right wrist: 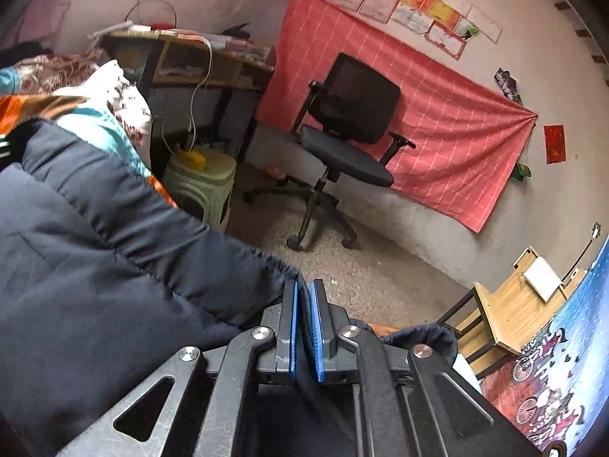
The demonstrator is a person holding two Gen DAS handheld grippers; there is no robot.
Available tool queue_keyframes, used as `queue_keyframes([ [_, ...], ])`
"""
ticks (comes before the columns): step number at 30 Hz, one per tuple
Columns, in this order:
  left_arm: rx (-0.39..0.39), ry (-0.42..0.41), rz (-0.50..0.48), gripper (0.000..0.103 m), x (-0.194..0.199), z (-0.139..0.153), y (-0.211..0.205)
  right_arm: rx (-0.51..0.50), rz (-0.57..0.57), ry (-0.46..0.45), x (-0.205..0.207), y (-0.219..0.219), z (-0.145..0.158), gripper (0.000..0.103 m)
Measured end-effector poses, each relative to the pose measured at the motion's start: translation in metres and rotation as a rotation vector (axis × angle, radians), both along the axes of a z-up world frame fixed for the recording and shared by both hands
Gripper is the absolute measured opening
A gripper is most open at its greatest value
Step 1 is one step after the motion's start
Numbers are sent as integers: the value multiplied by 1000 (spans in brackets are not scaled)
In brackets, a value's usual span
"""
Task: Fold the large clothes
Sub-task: 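Lay the hem over the jacket body and press it flat with both tools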
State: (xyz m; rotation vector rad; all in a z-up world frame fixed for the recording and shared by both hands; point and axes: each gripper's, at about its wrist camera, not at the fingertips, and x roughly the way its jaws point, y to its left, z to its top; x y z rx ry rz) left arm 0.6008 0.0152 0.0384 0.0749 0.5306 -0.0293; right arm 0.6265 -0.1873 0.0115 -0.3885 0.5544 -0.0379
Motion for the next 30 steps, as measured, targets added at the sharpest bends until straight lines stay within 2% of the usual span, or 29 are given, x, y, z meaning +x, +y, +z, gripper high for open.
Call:
queue_keyframes([
  [1,-24,-17,-2,49,-5,5,2,13,6,-11,-3,-1,2,9],
  [3,-67,-79,-8,65,-18,16,7,62,21,-28,-9,-9,10,18],
  [4,-82,-108,-19,67,-26,22,7,84,28,-29,-11,-10,12,30],
  [5,-90,-122,-33,68,-33,26,7,111,42,-32,-15,-13,16,49],
  [7,-90,-128,-60,71,-45,30,2,176,82,-57,-31,-20,25,70],
  [9,-117,-101,-99,73,-58,29,-3,209,123,-68,-47,-24,30,71],
  [11,-151,-54,-139,74,-68,21,-8,233,156,-67,-60,-24,31,80],
  [13,-150,-15,-167,75,-73,11,-14,289,196,-59,-74,-27,29,87],
  [17,-91,11,-201,75,-77,-4,-31,410,255,-5,-88,-31,16,91],
  [19,-81,1,-199,82,-76,-8,-35,430,263,20,-87,-29,9,91],
  [21,-73,-2,-185,87,-70,-10,-39,431,276,33,-84,-24,3,91],
  [24,-66,8,-151,87,-53,-10,-48,413,268,31,-77,-14,-3,93],
  [28,-23,20,-87,89,-29,-16,-51,376,227,37,-50,-6,-7,94],
  [30,-40,40,-58,90,-14,-18,-48,369,205,53,-34,-5,-8,94],
])
